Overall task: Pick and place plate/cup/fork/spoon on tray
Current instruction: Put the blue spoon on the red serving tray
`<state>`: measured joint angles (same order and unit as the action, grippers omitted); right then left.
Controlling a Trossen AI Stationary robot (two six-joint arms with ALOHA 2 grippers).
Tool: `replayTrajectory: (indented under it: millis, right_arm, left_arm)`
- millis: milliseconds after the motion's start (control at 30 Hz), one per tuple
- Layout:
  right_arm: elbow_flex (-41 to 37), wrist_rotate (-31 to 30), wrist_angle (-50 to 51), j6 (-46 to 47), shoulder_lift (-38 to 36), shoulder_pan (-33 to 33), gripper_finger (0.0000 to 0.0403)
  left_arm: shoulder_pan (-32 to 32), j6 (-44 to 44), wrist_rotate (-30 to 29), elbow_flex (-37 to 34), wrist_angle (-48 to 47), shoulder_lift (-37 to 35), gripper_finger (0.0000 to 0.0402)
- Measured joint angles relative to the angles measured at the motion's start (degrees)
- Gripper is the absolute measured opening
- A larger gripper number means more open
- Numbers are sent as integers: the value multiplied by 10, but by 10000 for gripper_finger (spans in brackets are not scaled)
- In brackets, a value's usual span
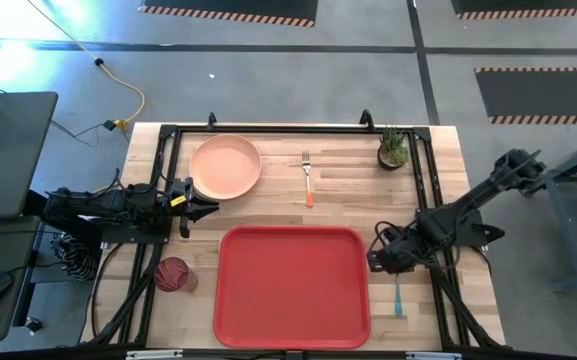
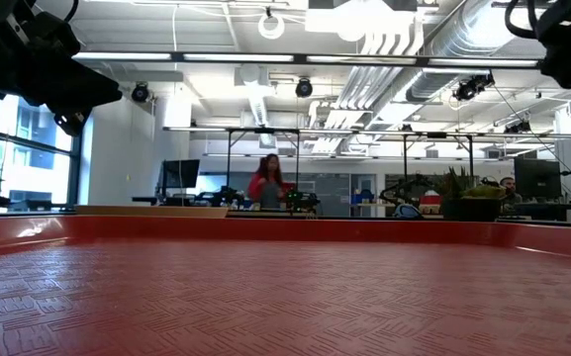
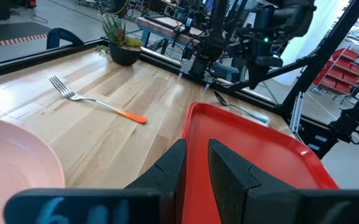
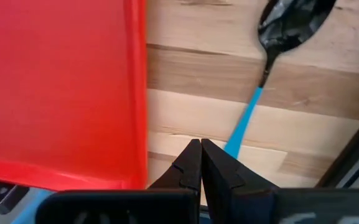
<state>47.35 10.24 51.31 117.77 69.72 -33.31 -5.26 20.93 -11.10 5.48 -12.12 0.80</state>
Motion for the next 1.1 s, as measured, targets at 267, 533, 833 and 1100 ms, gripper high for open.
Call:
replayTrajectory:
  millis: [267,533,833,1100]
  right_arm:
    - [0,8,-1,9,30,-32,1]
    - [-3,36,1,7,63,-55,1]
    - [-3,51,-6,4,96,-67,1]
    - [-3,46,-6,-37,128,-77,21]
  left_arm:
    - [0,0,0,0,0,0,54]
    - [0,1,0,0,0,0,54]
    - [0,1,0,0,0,0,54]
    - [0,1,0,0,0,0,54]
